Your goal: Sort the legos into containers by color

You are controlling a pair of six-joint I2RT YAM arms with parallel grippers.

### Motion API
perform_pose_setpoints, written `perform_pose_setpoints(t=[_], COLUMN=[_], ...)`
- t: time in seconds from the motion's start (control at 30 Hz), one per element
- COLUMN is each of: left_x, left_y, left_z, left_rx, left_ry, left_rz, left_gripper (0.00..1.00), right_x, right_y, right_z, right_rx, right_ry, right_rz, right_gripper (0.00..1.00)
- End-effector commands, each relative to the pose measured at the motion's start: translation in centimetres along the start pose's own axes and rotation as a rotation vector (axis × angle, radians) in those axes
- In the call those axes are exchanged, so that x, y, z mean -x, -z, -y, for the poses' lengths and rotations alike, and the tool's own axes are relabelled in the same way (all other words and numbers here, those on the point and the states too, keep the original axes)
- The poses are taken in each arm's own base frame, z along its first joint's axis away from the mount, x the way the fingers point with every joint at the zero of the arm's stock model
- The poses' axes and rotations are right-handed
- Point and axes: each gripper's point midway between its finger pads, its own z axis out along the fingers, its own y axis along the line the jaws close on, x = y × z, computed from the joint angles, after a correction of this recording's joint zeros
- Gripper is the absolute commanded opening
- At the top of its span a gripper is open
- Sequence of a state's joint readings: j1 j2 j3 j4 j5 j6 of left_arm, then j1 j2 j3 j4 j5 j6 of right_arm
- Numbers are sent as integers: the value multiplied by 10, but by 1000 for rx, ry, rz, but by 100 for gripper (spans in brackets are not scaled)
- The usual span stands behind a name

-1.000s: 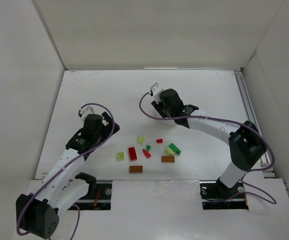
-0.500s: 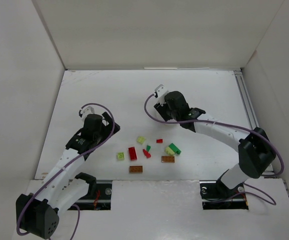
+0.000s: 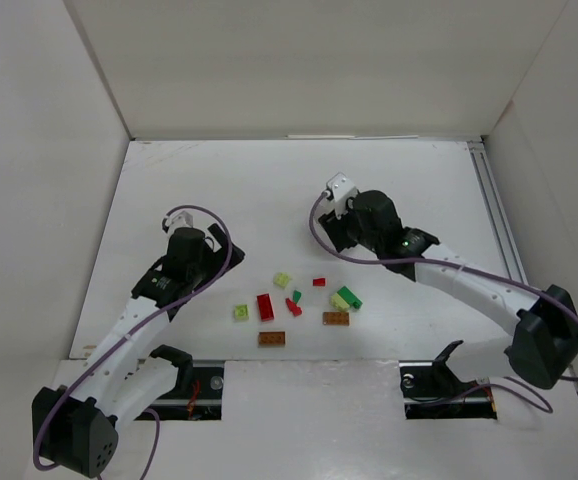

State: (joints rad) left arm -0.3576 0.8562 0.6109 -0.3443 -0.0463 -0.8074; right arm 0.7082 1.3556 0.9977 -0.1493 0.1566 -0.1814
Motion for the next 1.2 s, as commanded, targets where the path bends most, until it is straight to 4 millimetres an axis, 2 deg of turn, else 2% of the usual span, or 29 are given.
perform_pose_setpoints(t=[0.0,0.1,0.13,0.23,0.3,0.33,0.37,0.4,0.43,0.53,0.6,0.63,0.7,0.8,0.87,1.0,1.13,1.17], left_x=[-9,-22,-22,-37,-41,-47,-49,-56,-54,-60,-60,-62,-61,-58,-56,-51,-51,-51], left_y=[-5,-10,-10,-12,-13,-13,-12,-12,-10,-6,-4,-2,-1,2,4,6,6,6], left_z=[3,-5,-5,-3,-11,-20,-23,-27,-28,-36,-35,-37,-39,-40,-38,-33,-33,-33], left_rx=[-37,-18,-18,-16,12,49,60,77,81,89,80,80,87,99,98,82,81,81], left_ry=[-22,-30,-30,-36,-27,-7,-8,0,8,52,89,101,110,117,117,101,101,101], left_rz=[-38,-80,-81,-123,-133,-146,-154,-173,-161,-161,-152,-151,-143,-129,-128,-118,-118,-118], left_gripper=[99,99,99,99,99,99,99,99,99,99,99,99,99,99,99,99,99,99], right_x=[6,-2,-14,-35,-45,-44,-58,-61,-65,-71,-68,-74,-68,-84,-86,-92,-101,-98], right_y=[19,34,39,42,44,46,43,42,41,36,32,32,32,25,16,6,-1,-2], right_z=[-25,-47,-57,-69,-75,-84,-93,-98,-101,-126,-151,-159,-180,-199,-203,-198,-202,-205], right_rx=[119,220,241,232,219,234,250,248,238,274,318,330,360,349,329,258,251,265], right_ry=[-93,-142,-162,-169,-180,-175,-156,-155,-140,-119,-112,-105,-87,-57,-80,-115,-131,-138], right_rz=[64,66,34,-16,-48,-47,-91,-103,-116,-156,-155,-172,-164,-209,-230,-239,-260,-249], right_gripper=[68,75,75,75,75,75,72,72,72,66,66,66,66,66,65,62,61,60])
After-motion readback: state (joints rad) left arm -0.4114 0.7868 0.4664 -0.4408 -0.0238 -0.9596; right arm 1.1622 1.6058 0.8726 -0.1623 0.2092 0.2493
